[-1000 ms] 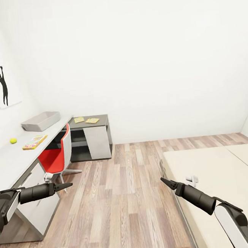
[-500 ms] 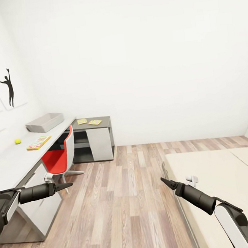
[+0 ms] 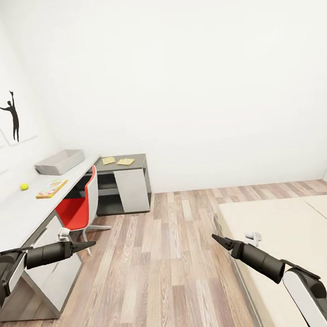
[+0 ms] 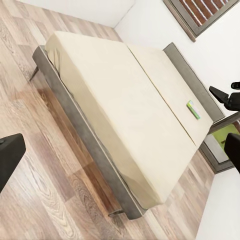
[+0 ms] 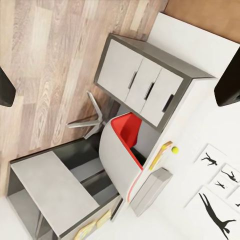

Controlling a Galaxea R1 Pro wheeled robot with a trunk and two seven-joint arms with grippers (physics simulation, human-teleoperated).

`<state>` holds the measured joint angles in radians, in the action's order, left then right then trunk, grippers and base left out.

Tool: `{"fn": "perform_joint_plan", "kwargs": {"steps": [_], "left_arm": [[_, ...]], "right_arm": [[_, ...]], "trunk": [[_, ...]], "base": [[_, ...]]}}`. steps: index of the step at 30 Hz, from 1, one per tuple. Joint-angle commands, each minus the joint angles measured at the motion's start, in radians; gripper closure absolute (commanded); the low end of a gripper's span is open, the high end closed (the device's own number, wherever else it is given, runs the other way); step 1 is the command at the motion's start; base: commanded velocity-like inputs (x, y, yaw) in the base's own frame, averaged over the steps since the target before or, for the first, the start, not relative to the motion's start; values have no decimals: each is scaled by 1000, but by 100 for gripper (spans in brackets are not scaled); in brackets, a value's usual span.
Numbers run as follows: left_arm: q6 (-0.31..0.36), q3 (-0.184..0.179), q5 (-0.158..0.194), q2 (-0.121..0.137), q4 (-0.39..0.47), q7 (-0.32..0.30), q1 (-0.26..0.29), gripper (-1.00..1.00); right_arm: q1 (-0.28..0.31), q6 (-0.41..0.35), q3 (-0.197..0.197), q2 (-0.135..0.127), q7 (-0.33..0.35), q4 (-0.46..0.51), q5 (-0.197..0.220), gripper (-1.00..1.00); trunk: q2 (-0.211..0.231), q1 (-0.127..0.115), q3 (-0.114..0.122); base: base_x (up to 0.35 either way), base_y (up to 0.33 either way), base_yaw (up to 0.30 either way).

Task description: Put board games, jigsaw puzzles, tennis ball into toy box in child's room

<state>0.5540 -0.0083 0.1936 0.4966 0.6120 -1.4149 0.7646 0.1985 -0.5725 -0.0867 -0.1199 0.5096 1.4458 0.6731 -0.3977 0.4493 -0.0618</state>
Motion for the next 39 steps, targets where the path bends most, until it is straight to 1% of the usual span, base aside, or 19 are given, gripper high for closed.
{"fn": "perform_joint_plan", "kwargs": {"steps": [1,13,27,39], "left_arm": [[11,-1,3,0,0,-2,1,-100],[11,-1,3,0,0,-2,1,-100],[11,-1,3,0,0,-2,1,-100],[11,-1,3,-5,0,-2,1,-100]], "right_arm": [[1,-8,-2,0,1,0,6,-100],[1,-9,-2,-1,4,-2,7,-100],[1,-10,-2,-1,4,0,8,-100],[1,-10,-2,-1,4,0,8,-100]], "trunk": [[-2,1,-2],[-2,1,-2],[-2,1,-2],[-2,1,-2]], "base": [[0,0,0],[-56,0,0],[-5,0,0],[0,0,0]]}}
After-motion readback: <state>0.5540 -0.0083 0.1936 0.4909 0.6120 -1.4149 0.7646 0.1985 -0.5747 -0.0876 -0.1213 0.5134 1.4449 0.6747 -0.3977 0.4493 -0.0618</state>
